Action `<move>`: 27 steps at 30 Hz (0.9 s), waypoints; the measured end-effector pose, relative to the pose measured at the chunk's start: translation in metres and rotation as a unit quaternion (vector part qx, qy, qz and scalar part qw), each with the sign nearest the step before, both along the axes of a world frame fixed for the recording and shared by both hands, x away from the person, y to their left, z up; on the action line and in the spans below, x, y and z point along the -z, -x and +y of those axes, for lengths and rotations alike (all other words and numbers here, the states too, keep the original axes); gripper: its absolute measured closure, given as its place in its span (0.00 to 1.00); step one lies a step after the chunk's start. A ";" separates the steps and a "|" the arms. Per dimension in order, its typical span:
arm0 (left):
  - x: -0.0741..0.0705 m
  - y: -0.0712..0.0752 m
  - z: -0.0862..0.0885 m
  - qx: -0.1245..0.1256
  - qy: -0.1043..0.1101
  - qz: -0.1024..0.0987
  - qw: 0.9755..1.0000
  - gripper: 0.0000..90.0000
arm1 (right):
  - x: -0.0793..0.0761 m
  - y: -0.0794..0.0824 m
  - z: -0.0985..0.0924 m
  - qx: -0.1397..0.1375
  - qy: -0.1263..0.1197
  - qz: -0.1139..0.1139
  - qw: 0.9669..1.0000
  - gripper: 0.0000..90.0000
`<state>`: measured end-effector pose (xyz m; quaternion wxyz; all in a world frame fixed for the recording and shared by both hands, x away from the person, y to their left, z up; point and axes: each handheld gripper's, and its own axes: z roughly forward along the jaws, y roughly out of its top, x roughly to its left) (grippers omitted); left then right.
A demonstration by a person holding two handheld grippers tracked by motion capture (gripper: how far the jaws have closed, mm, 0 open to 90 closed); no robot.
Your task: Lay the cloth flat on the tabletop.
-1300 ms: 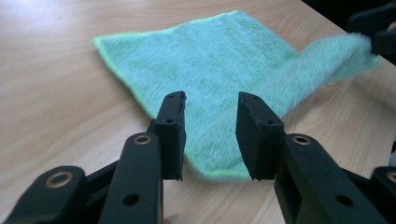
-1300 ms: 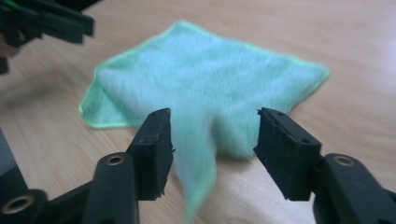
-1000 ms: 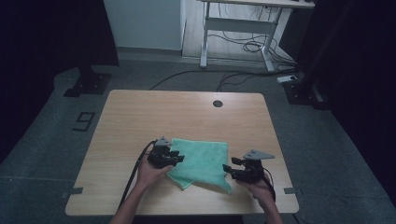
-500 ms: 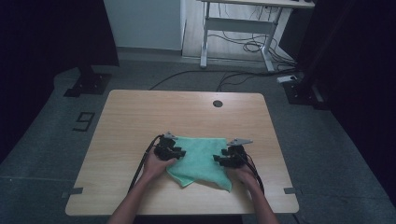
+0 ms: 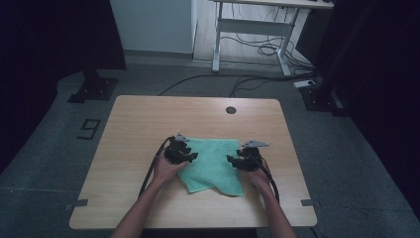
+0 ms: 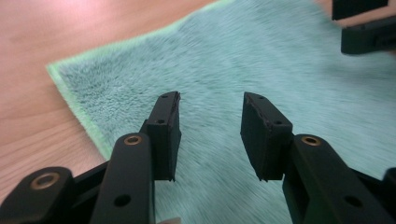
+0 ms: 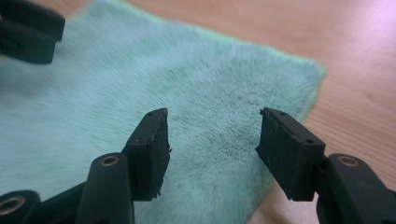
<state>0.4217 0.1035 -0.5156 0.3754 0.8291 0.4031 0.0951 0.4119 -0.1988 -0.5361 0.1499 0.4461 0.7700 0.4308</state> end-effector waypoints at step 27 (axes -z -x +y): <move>0.006 0.121 0.041 0.003 0.044 0.021 0.999 0.46 | -0.001 0.119 -0.028 -0.009 -0.014 -0.028 0.999 0.45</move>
